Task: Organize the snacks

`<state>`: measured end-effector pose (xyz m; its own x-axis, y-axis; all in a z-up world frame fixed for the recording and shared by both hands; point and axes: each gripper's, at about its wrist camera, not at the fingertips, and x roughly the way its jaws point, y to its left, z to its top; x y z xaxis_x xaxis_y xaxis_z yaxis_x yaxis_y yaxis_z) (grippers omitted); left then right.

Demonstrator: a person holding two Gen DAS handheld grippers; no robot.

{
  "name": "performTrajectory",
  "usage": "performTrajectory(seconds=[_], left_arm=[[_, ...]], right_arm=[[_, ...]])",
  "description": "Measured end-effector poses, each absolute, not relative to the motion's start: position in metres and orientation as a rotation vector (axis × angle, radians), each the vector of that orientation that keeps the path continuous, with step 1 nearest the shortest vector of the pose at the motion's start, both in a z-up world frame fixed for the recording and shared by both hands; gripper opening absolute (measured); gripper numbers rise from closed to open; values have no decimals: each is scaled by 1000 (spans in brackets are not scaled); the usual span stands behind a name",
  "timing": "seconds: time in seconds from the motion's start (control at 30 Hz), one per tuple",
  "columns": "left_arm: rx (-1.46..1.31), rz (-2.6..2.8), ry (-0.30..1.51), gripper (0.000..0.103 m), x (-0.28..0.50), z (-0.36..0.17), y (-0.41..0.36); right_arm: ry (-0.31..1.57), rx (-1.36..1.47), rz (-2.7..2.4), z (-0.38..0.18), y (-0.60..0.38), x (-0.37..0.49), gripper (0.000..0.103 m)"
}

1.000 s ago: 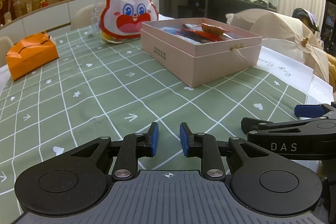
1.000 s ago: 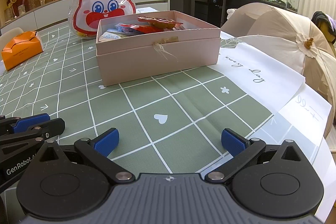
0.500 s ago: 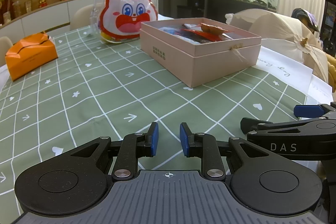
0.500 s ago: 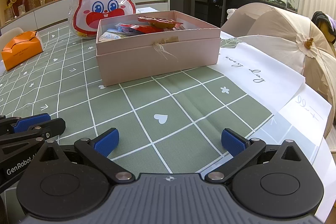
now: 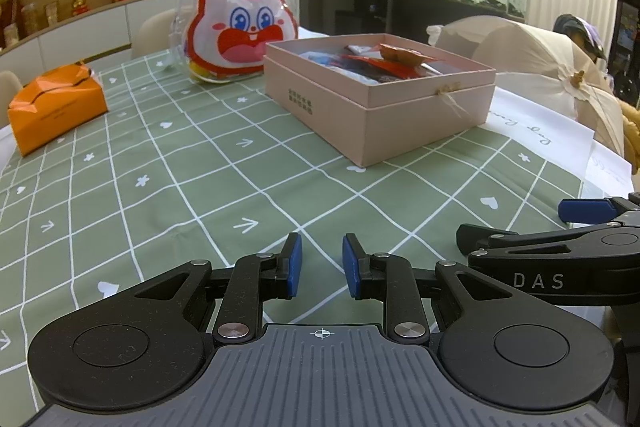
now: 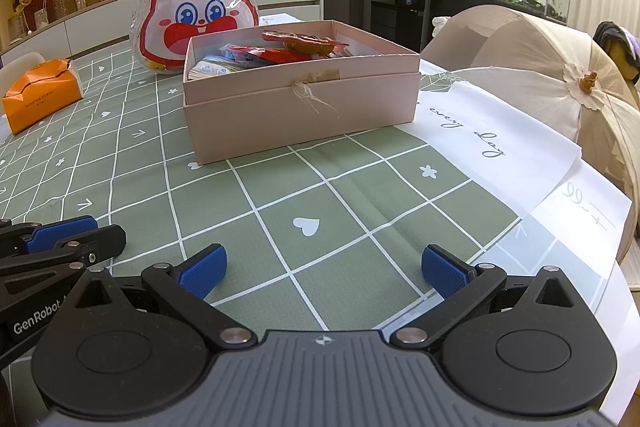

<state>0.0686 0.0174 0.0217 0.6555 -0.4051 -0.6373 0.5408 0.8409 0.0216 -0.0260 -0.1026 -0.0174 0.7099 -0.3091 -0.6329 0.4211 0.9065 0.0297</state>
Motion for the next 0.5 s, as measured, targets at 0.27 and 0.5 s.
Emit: performTrajectory(seconds=[0.27, 0.5], left_arm=[[220, -550, 666, 26, 70, 21, 18], [212, -565, 669, 26, 71, 21, 19]], right_arm=[[668, 177, -407, -17, -102, -26, 103], [668, 177, -407, -17, -102, -26, 103]])
